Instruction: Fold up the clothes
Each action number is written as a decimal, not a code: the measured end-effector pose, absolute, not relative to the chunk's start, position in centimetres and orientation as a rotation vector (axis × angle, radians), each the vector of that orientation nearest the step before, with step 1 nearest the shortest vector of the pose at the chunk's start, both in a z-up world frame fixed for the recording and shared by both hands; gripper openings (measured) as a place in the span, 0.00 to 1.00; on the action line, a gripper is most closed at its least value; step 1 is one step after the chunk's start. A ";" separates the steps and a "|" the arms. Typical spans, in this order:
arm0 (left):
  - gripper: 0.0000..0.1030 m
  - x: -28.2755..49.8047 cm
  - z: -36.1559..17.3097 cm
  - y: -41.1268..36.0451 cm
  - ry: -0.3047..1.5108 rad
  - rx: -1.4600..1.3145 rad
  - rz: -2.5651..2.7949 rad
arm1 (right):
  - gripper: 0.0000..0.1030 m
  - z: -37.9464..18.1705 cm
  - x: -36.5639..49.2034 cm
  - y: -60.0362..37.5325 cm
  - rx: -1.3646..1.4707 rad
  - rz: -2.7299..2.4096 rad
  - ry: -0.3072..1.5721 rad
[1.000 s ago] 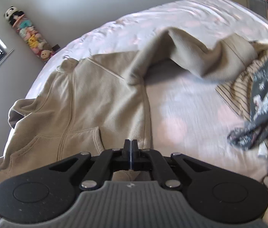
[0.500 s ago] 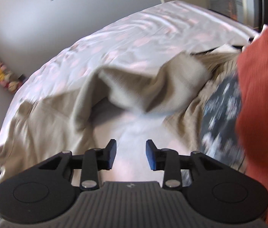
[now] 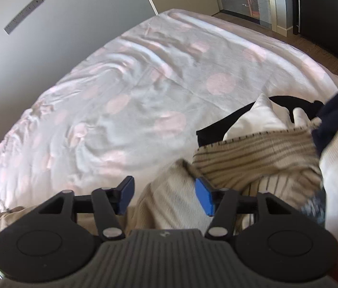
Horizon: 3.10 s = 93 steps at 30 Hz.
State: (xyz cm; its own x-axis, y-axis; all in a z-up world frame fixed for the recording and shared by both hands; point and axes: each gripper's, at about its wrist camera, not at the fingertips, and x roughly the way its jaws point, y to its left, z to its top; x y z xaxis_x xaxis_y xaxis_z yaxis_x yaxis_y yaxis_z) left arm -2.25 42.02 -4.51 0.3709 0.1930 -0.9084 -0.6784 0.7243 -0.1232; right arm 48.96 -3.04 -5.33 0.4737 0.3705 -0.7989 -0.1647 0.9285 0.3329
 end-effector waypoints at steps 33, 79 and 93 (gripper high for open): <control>0.33 -3.1 -3.6 41.4 1.014 -0.617 0.607 | 0.13 -4.0 49.6 -7.3 -0.159 0.190 1.001; 0.38 -2.1 -2.8 39.5 0.993 -0.606 0.593 | 0.09 -7.9 48.4 -9.8 -0.183 0.354 1.115; 0.42 -11.4 3.4 46.5 0.855 -0.487 0.850 | 0.38 -1.9 37.6 -3.1 -0.458 0.342 0.647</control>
State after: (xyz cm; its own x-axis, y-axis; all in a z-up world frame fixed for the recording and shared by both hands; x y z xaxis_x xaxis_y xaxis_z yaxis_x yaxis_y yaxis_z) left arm -11.40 46.52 3.42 0.3701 0.4490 -0.8133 -0.8103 0.5842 -0.0463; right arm 37.61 -3.09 -1.89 0.7485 0.1619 -0.6431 -0.4402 0.8466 -0.2992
